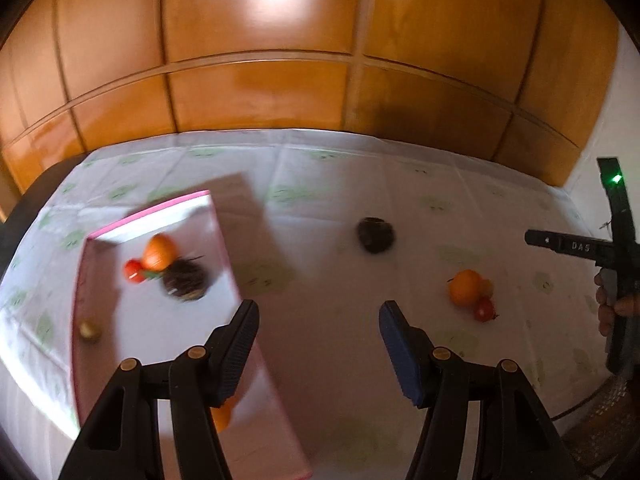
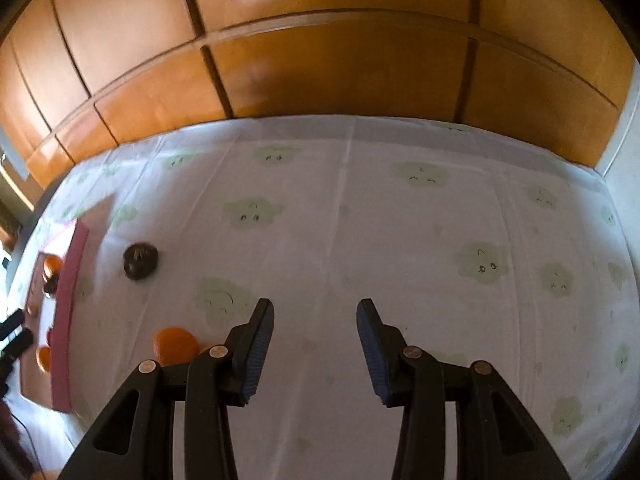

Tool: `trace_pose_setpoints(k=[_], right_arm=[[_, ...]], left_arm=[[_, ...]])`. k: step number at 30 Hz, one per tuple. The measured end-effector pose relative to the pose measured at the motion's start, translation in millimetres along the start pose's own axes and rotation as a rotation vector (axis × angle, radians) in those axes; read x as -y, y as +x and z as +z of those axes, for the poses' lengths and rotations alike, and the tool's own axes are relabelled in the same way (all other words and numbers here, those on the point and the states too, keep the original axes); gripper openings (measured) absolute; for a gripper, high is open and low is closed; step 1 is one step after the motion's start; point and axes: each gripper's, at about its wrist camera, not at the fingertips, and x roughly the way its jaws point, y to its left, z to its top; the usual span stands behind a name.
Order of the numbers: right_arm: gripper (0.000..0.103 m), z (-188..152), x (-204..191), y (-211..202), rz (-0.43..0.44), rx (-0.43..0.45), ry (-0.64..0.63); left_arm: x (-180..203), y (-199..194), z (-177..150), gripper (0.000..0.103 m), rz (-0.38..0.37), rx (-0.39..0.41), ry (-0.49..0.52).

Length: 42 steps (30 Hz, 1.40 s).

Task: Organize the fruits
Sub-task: 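Move the left tool to a dark brown fruit and grasp it, then lift the dark brown fruit with the left tool while the right tool grasps a red tomato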

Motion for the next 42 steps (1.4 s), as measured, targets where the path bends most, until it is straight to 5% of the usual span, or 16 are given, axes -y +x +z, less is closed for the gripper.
trace_pose_setpoints(k=[9,23,26,42], right_arm=[[0.044,0,-2,-5,0.042,-0.002,0.010],[0.044,5,-5,2,0.045,-0.024,0.000],[0.044,4,-6,4,0.053,-0.032,-0.005],[0.038,-26,-54,27,0.312,-0.280,-0.205]], left_arm=[[46,69,36,0.063,-0.029,-0.086,0.128],[62,152,70,0.068,0.013,-0.166,0.098],[57,168,68,0.050,-0.003,-0.190,0.065],[66,100,7,0.046,-0.072,-0.131,0.090]])
